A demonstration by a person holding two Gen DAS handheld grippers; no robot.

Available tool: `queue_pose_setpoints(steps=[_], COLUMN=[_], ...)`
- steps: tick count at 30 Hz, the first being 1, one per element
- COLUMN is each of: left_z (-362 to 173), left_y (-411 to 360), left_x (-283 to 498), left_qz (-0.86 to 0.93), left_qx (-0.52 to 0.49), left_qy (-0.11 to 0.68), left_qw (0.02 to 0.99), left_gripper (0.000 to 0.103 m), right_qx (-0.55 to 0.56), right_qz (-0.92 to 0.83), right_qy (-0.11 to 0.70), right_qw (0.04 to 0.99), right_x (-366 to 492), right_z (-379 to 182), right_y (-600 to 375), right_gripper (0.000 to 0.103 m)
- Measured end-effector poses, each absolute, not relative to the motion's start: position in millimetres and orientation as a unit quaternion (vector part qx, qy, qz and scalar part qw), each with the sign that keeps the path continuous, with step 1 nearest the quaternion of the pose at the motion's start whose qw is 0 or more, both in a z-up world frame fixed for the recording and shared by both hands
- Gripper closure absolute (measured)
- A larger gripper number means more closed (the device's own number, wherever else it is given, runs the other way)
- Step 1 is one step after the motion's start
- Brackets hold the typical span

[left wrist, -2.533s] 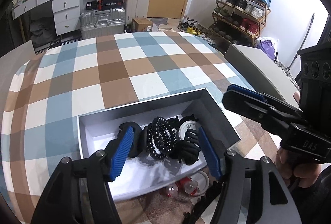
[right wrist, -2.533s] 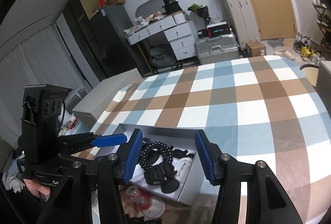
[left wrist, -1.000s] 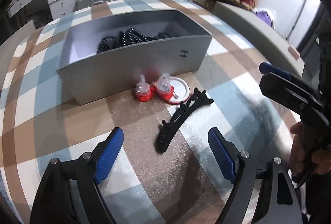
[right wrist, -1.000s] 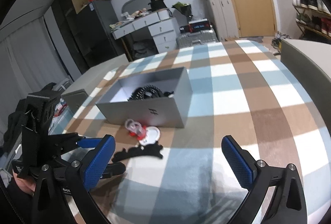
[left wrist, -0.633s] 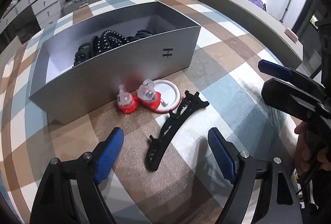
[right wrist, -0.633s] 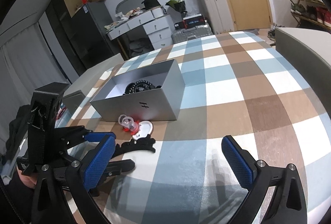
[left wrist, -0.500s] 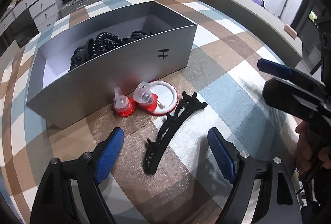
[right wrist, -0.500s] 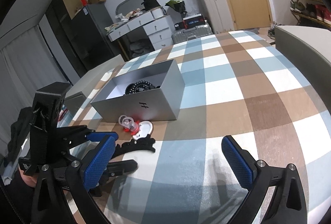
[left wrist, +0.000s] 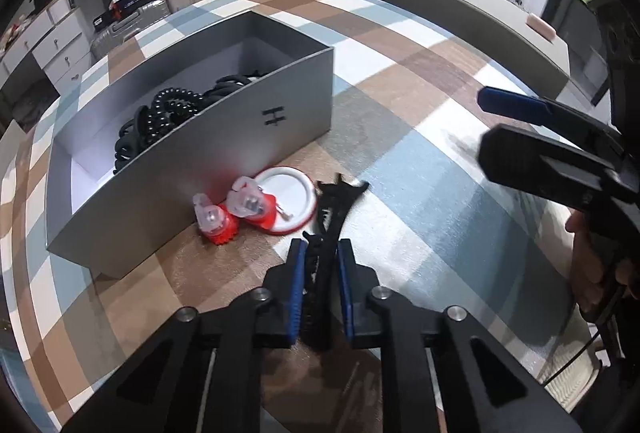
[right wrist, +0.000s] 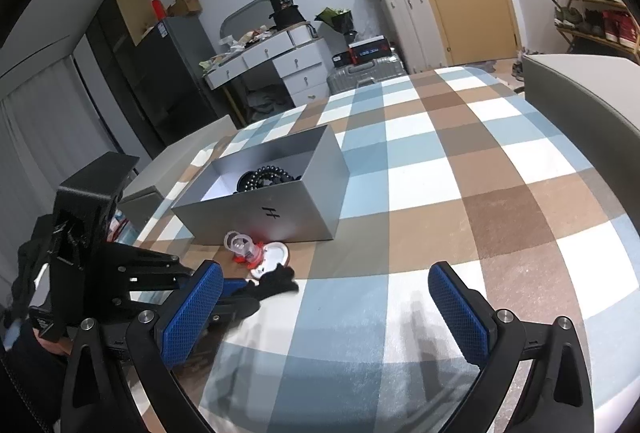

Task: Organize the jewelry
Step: 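Grasp the black comb strip with the left gripper and lift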

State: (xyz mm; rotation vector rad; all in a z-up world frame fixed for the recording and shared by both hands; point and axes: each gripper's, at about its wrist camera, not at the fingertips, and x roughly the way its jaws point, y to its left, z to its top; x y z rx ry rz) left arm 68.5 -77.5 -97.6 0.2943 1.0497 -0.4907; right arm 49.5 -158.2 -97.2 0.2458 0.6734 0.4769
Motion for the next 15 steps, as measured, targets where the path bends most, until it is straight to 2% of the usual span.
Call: queue_pose_setpoints(steps=[6,15], left_z=[-97,-88], left_y=[-72,-27], left_x=[61,44], left_qz=[-0.228,-0.214], left_qx=[0.127,0.037], left_qy=[0.490,0.474], left_qw=[0.832,0.854], left_gripper=[0.093,0.093], right_qx=[0.126,0.103], right_qz=[0.232,0.256], right_qy=[0.329,0.338], right_qw=[0.907,0.900], right_x=[49,49], right_z=[-96,-93], right_y=[-161,-142], right_gripper=[0.000,0.002])
